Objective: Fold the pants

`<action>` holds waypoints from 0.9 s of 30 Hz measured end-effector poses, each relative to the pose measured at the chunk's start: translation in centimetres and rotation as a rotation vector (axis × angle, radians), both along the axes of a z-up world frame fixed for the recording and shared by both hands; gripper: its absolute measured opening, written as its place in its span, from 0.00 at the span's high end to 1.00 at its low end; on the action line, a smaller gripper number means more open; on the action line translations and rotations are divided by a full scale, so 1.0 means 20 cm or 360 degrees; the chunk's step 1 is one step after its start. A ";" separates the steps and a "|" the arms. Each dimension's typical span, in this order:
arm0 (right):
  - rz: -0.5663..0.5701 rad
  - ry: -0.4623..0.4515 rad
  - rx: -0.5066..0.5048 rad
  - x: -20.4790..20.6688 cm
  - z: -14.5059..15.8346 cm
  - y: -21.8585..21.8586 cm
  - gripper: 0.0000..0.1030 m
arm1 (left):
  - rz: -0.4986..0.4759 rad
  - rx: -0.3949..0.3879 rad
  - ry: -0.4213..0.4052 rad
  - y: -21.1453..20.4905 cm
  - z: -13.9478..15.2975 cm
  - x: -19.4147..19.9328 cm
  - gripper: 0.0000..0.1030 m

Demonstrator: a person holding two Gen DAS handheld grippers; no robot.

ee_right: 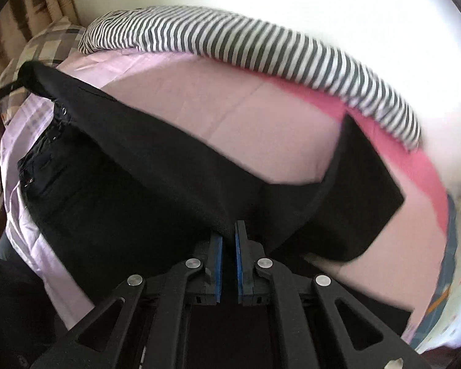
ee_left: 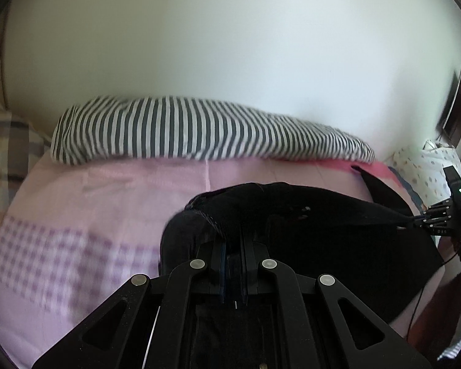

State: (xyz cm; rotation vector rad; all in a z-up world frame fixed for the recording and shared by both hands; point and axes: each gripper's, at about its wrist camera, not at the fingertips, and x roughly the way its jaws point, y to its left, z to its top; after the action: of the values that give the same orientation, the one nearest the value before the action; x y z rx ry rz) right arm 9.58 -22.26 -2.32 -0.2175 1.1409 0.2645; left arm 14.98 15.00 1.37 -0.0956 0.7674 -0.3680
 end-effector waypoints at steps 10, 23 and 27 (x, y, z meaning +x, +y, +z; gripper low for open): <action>-0.0106 0.0050 -0.0009 -0.25 -0.15 0.03 0.95 | -0.0072 0.0156 0.0168 0.01 -0.26 -0.30 0.91; -0.0155 0.0143 -0.0032 -0.35 -0.31 0.07 0.93 | -0.0180 0.0455 0.0322 -0.02 -0.48 -0.42 0.87; -0.0197 0.0115 -0.0017 -0.36 -0.30 0.07 0.87 | -0.0176 0.0408 0.0381 0.01 -0.46 -0.42 0.82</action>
State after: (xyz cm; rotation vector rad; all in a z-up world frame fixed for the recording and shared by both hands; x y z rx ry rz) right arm 2.42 -20.88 -8.28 -0.1470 1.2228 0.1576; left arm 6.61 15.20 -7.77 0.1466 1.0536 -0.3640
